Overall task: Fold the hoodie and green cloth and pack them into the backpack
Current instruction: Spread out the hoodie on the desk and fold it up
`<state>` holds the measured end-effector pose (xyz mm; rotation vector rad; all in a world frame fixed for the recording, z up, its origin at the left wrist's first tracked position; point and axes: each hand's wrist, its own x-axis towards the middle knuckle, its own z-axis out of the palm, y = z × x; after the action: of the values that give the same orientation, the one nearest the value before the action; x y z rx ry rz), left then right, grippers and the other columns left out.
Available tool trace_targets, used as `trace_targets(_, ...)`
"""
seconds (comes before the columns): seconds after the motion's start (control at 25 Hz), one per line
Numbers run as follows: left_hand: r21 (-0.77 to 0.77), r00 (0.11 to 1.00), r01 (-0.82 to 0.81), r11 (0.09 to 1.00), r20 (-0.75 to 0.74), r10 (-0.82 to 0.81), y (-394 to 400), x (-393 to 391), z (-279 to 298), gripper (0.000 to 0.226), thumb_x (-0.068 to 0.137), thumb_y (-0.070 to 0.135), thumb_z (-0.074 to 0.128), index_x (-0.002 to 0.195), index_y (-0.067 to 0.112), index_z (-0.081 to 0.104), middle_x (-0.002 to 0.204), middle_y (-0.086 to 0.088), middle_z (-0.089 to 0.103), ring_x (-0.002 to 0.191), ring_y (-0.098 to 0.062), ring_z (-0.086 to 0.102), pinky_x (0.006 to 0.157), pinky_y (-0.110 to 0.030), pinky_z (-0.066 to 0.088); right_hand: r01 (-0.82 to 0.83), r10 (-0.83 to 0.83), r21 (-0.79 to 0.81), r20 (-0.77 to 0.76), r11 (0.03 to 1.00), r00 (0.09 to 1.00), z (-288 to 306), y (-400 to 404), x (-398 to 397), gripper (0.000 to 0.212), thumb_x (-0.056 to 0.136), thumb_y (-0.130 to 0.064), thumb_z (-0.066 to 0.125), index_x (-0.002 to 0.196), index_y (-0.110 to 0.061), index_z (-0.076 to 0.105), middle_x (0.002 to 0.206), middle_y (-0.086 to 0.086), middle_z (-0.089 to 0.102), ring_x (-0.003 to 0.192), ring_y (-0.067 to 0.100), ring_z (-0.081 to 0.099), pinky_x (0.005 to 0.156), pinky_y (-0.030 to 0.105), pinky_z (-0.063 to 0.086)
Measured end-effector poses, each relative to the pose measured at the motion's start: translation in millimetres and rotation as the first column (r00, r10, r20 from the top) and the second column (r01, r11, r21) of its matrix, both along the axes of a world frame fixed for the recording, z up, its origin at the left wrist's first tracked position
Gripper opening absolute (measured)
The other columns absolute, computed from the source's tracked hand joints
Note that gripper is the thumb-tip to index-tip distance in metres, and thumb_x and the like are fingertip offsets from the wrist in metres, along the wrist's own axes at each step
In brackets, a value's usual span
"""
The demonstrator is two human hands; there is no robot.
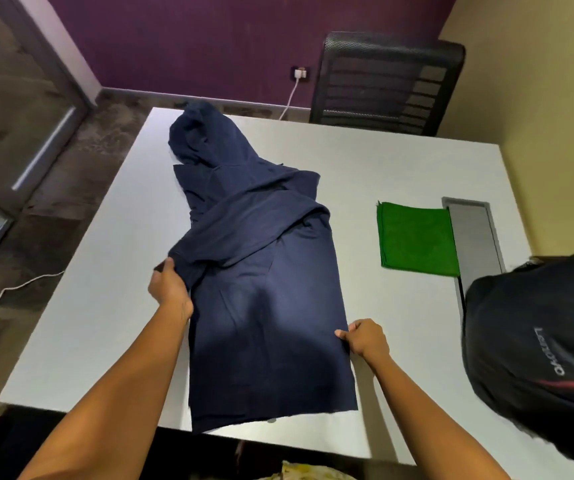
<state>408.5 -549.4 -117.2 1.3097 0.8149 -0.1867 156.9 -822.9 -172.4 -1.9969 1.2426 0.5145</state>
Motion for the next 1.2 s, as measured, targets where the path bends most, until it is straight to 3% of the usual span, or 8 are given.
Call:
trace_targets(0.12, 0.052, 0.997, 0.061, 0.997, -0.06, -0.058, 13, 9, 4, 0.021, 0.095, 0.014, 0.061, 0.115, 0.009, 0.064, 0.11, -0.006, 0.067, 0.086, -0.021, 0.064, 0.063, -0.03, 0.056, 0.113, -0.113, 0.001, 0.043, 0.994, 0.993, 3, 8, -15, 0.04, 0.087, -0.043, 0.071, 0.063, -0.016, 0.053, 0.069, 0.0, 0.061, 0.068, 0.022, 0.058, 0.069, 0.034, 0.05)
trace_targets(0.28, -0.101, 0.858, 0.359, 0.928, -0.356, -0.371, 29, 15, -4, 0.041, 0.099, 0.023, 0.052, 0.14, 0.016, 0.051, 0.133, -0.009, 0.059, 0.116, -0.027, 0.061, 0.094, -0.045, 0.049, 0.191, -0.191, 0.015, 0.029, 0.982, 0.981, 5, 48, -43, 0.045, 0.072, -0.057, 0.077, 0.076, -0.018, 0.056, 0.081, -0.001, 0.066, 0.077, 0.02, 0.062, 0.063, 0.031, 0.047)
trace_targets(0.48, -0.202, 0.82, 0.417, 0.886, -0.337, -0.463, 27, 17, 0, 0.045, 0.099, 0.028, 0.059, 0.141, 0.018, 0.048, 0.138, -0.007, 0.052, 0.126, -0.022, 0.055, 0.105, -0.042, 0.047, 0.228, -0.227, -0.024, 0.056, 0.973, 0.972, -1, 78, -62, 0.045, 0.079, -0.053, 0.075, 0.097, -0.017, 0.055, 0.097, -0.001, 0.064, 0.085, 0.022, 0.062, 0.072, 0.032, 0.051)
trace_targets(0.56, -0.225, 0.824, 0.42, 0.879, -0.31, -0.473, 28, 27, 4, 0.037, 0.093, 0.035, 0.067, 0.126, 0.021, 0.056, 0.12, -0.002, 0.056, 0.107, -0.018, 0.062, 0.095, -0.036, 0.055, 0.251, -0.249, -0.036, 0.051, 0.967, 0.967, -2, 87, -65, 0.049, 0.08, -0.055, 0.073, 0.104, -0.017, 0.054, 0.098, -0.002, 0.059, 0.089, 0.023, 0.062, 0.072, 0.031, 0.05)
trace_targets(0.68, -0.153, 0.81, 0.467, 0.871, -0.32, -0.491, 28, 46, 13, 0.017, 0.091, 0.031, 0.068, 0.099, 0.022, 0.057, 0.08, 0.001, 0.062, 0.059, -0.01, 0.055, 0.051, -0.021, 0.053, 0.286, -0.285, -0.047, 0.037, 0.957, 0.958, -1, 93, -65, 0.047, 0.083, -0.05, 0.072, 0.106, -0.013, 0.055, 0.099, 0.0, 0.058, 0.087, 0.022, 0.059, 0.069, 0.029, 0.046)
trace_targets(0.84, 0.024, 0.924, 0.343, 0.939, -0.188, -0.332, 30, 76, 44, 0.054, 0.081, 0.021, 0.072, 0.13, 0.011, 0.053, 0.115, -0.002, 0.061, 0.099, -0.023, 0.062, 0.079, -0.039, 0.057, 0.405, -0.381, -0.033, 0.279, 0.914, 0.881, 9, 108, -58, 0.017, 0.095, -0.024, 0.058, 0.103, -0.01, 0.05, 0.104, 0.012, 0.066, 0.081, 0.022, 0.058, 0.072, 0.034, 0.052)
trace_targets(0.96, 0.057, 0.978, 0.208, 0.977, 0.018, -0.209, 23, 85, 93, 0.051, 0.094, 0.016, 0.061, 0.142, 0.008, 0.046, 0.131, -0.009, 0.057, 0.111, -0.023, 0.059, 0.094, -0.035, 0.051, 0.387, -0.333, -0.027, 0.46, 0.922, 0.823, 19, 126, -47, 0.019, 0.098, -0.024, 0.055, 0.114, -0.014, 0.051, 0.102, 0.005, 0.067, 0.086, 0.021, 0.064, 0.08, 0.038, 0.057)
trace_targets(1.2, -0.159, 0.921, 0.312, 0.937, 0.291, -0.258, 22, 151, 182, 0.052, 0.098, 0.039, 0.054, 0.147, 0.028, 0.041, 0.149, 0.006, 0.046, 0.131, -0.016, 0.048, 0.097, -0.031, 0.04, -0.128, 0.124, -0.038, 0.62, 0.991, 0.774, 43, 157, -4, 0.047, 0.085, -0.03, 0.064, 0.132, -0.036, 0.06, 0.122, -0.016, 0.068, 0.11, 0.001, 0.064, 0.096, 0.022, 0.051)
